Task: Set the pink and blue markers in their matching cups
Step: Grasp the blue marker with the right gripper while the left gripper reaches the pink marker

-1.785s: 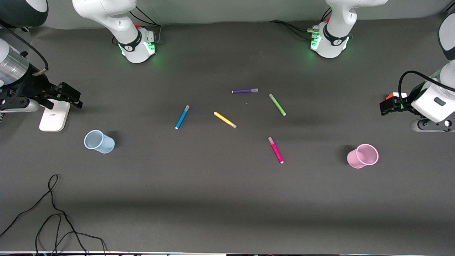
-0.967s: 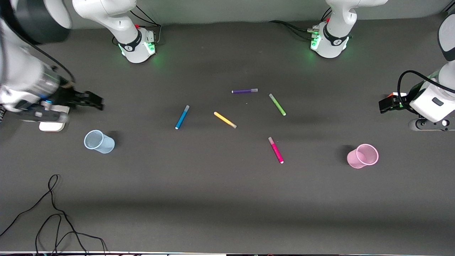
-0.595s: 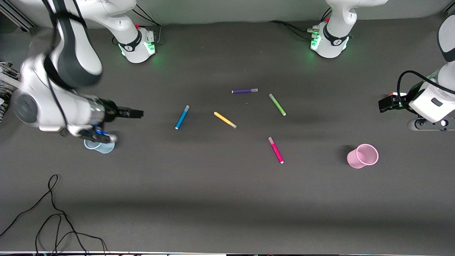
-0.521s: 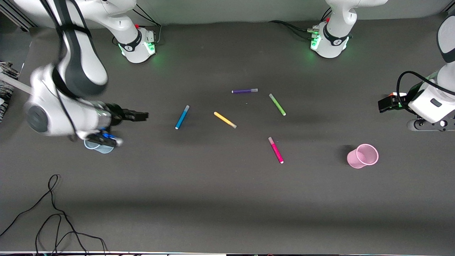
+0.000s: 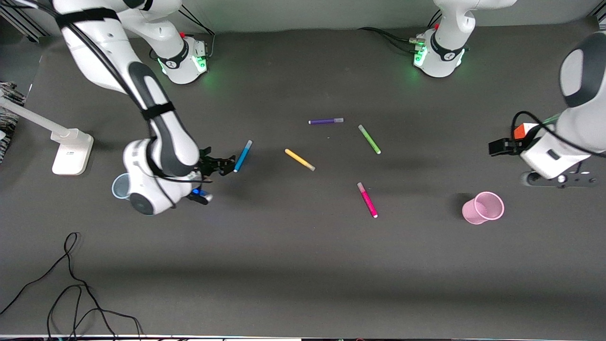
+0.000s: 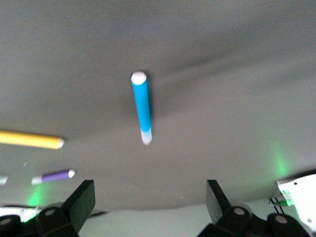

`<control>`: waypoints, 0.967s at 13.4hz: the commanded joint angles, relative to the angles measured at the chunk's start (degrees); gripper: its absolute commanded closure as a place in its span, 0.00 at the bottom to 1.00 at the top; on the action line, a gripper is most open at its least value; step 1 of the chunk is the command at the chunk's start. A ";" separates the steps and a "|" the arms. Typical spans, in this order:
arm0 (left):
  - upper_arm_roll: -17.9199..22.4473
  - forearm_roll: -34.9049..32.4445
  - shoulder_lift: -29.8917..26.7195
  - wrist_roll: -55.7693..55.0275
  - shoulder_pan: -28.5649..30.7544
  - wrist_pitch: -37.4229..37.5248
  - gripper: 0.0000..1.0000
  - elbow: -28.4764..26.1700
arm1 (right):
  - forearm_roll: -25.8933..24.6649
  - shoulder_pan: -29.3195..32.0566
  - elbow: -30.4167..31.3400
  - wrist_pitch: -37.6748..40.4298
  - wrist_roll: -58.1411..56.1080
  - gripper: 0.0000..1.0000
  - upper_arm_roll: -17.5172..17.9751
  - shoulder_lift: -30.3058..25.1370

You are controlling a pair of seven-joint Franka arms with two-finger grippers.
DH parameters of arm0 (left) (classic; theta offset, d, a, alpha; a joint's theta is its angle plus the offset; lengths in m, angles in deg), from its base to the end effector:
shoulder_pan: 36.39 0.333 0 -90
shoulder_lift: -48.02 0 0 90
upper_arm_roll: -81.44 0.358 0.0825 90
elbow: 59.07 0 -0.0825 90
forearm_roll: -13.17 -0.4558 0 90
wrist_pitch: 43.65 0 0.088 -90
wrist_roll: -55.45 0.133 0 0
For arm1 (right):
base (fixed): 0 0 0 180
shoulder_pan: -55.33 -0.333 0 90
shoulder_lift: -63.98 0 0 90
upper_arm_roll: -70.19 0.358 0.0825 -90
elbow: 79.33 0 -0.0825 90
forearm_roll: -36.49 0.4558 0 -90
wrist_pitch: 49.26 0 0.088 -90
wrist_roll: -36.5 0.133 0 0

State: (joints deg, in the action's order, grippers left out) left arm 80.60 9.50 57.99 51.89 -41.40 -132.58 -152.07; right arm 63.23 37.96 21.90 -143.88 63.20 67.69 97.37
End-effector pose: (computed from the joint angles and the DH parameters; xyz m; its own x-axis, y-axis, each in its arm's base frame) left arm 0.6566 -0.0580 0.4993 0.9705 -0.0363 -0.2384 -0.0556 -0.9956 -0.0748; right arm 0.6032 0.2194 0.1751 0.6371 -0.2933 -0.7128 -0.3959 -0.9180 0.0239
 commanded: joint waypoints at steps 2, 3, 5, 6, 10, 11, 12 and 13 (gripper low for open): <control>0.23 0.06 5.66 -12.92 -9.64 -1.23 0.00 0.89 | 1.04 -0.03 4.14 -6.87 0.72 0.03 0.56 1.23; 0.23 0.06 7.59 -17.49 -12.46 -2.89 0.00 0.89 | 1.04 -0.03 4.58 -8.54 0.63 0.07 0.65 1.84; 0.23 0.24 11.72 -26.98 -17.65 -6.76 0.00 0.89 | 1.99 -0.38 5.46 -11.27 0.63 0.09 0.91 2.46; 0.23 0.41 13.40 -30.77 -19.41 -8.34 0.01 0.89 | 2.18 -0.90 5.99 -12.76 0.63 0.10 1.00 2.72; 0.23 5.33 19.82 -41.60 -22.76 -14.76 0.01 0.89 | 2.27 -0.91 6.52 -16.29 0.63 0.32 1.96 3.87; 0.23 5.60 21.31 -43.01 -22.85 -16.86 0.01 0.98 | 2.27 -0.91 6.61 -16.64 0.63 0.39 2.05 4.04; 0.14 5.69 22.80 -43.89 -23.03 -19.32 0.02 0.98 | 2.61 -0.91 6.61 -16.73 0.63 0.48 2.05 4.13; -0.30 6.99 24.12 -44.77 -23.12 -21.87 0.02 0.98 | 3.23 -0.91 6.61 -16.73 0.54 0.56 2.05 4.31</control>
State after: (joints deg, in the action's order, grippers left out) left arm 79.84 14.68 79.80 9.90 -63.64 -151.47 -152.20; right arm 64.26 37.37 28.00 -159.54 63.25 69.74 101.67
